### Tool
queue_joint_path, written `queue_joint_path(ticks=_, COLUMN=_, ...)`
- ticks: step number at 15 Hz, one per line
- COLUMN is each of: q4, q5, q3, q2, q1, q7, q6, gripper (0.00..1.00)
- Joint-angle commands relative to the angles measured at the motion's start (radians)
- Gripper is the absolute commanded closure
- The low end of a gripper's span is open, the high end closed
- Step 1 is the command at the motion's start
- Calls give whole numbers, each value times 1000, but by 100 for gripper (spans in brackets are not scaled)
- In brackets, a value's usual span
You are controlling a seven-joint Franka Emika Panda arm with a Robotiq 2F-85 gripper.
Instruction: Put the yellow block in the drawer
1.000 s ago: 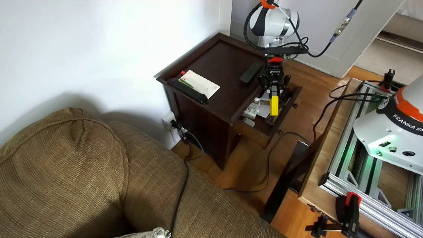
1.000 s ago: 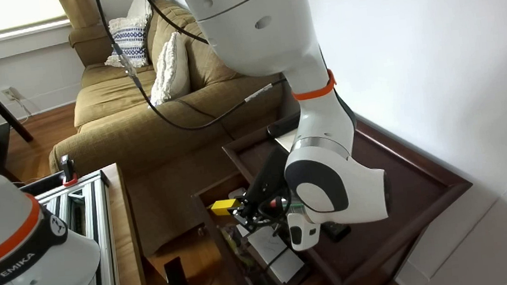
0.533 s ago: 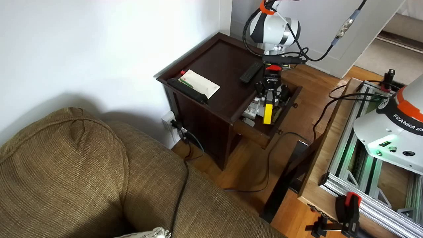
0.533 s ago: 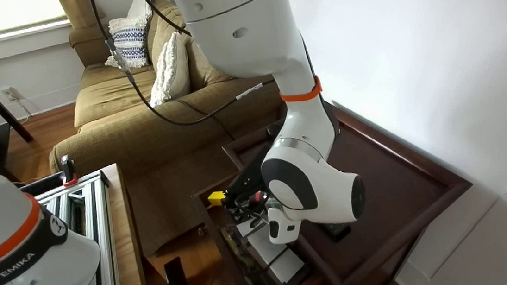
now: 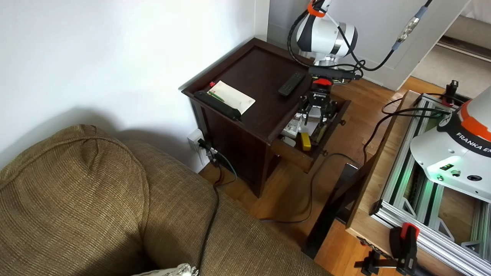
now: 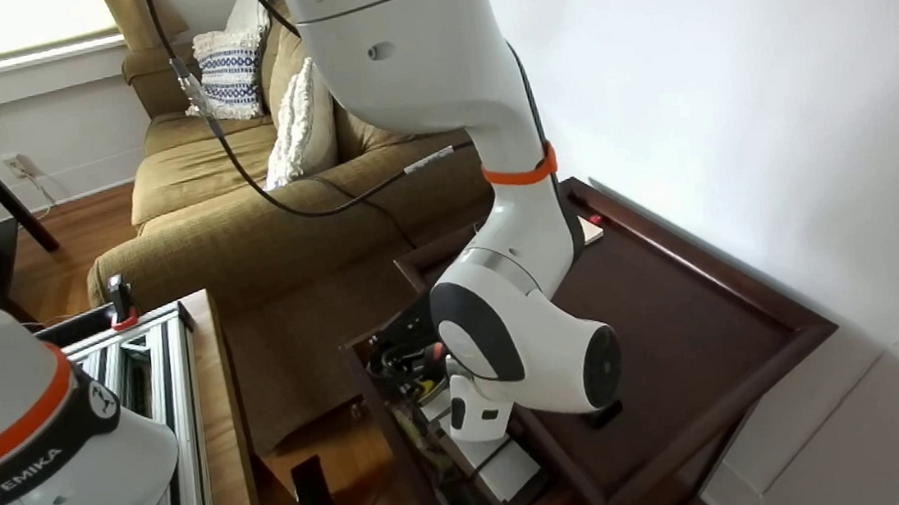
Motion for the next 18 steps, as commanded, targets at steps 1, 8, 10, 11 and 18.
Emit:
queue_joint_path(ticks=1, q4=-63, q5=44, q3=-19, q2=-64, q1=21, q7=-16, q6=77, gripper=16)
queue_joint_path(ticks=8, q4=-233, q5=-181, q3=-63, q2=-384, q1=119, q7=20, q6=180, gripper=0)
queue_joint_path(ticks=10, q4=-276, q5=-319, q3=-68, q2=-496, q1=145, q7=68, q6=154, gripper=0)
queue_joint_path(ticks=11, q4=-296, q5=-391, q3=-68, q2=-555, q1=156, q7=106, q6=153, gripper=0)
queue_joint_path(ticks=18, q4=-327, q5=-832, q3=-3, q2=-840, q1=176, q7=359, q6=161, gripper=0)
